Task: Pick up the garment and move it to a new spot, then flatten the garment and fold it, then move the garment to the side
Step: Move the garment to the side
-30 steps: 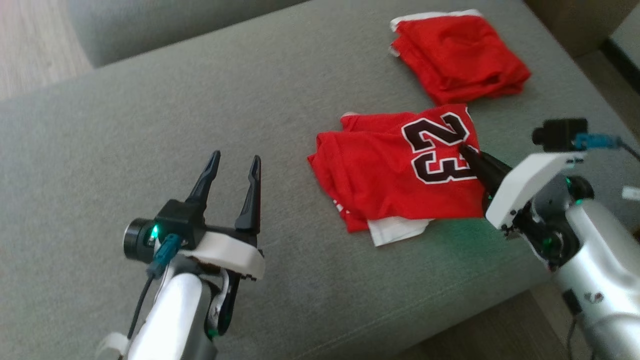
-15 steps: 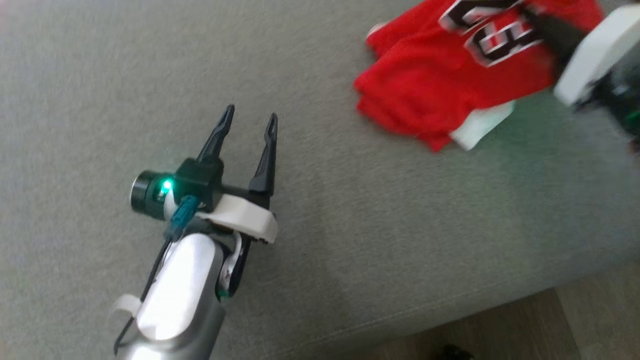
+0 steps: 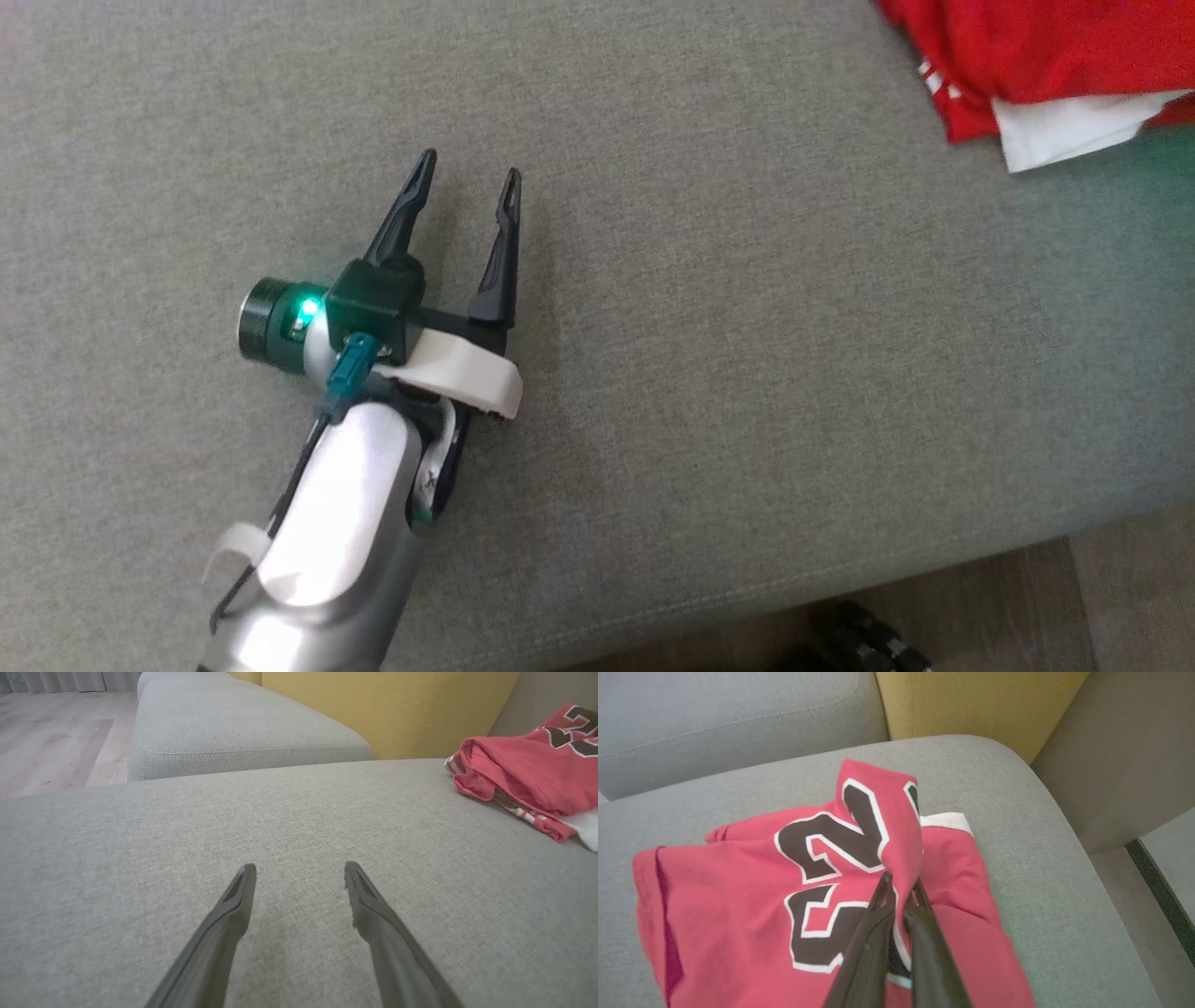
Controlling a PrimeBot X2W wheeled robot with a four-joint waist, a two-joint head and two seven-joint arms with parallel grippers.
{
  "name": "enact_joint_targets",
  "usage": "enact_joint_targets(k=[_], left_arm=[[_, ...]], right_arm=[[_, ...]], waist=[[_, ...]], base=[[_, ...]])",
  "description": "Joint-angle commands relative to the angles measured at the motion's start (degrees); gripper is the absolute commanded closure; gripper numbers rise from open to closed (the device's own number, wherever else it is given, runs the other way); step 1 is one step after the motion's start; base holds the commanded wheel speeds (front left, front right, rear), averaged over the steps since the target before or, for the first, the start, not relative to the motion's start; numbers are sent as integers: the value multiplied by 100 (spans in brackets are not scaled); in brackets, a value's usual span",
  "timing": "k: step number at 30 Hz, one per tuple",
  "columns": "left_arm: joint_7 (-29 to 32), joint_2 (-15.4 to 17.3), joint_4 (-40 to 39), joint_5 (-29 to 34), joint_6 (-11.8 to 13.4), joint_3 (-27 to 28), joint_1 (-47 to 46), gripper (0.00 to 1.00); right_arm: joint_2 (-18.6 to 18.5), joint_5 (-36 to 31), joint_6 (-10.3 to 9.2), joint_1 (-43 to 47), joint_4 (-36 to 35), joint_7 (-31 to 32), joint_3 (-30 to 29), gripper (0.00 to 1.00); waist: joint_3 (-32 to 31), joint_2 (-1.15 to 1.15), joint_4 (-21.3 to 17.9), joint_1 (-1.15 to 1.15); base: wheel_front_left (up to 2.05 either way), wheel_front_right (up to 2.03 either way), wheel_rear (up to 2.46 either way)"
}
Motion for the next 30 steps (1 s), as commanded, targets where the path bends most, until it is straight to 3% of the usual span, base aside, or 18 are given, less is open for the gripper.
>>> enact_joint_targets(k=[1,3,4,5,6,16,30], left_arm=[[-19,36,-174,47,38,77,-146,0],[-19,38,-169,46,49,68,-167,0],[-18,38,-166,44,56,64,-178,0],[-17,39,-163,39,60,62,-190,0],[-17,39,-159,32,63,62,-204,0],[-39,69,-241,-113,116,183,-60,0],[-44,138,-665,-471,-1,715,819,0]], right_arm=[[-316,-42,-4,-112,56,-8,35,100],[-292,-155,-4,-161,248,-50,152,98],[-255,-193,-4,-190,358,-110,180,65],[-212,-249,-4,-219,472,-191,213,17],[-161,-305,-4,-239,590,-267,247,0],[260,-1286,-4,-472,1612,-1499,672,0],[689,-1036,-4,380,481,-2732,662,0]], waist=[[64,0,5,-1],[93,0,11,-1],[105,0,14,-1],[111,0,16,-1],[107,0,23,-1],[-517,0,119,-1],[-2135,0,267,-1]], base=[[0,0,0],[0,0,0],[0,0,0],[0,0,0],[0,0,0],[0,0,0],[0,0,0]])
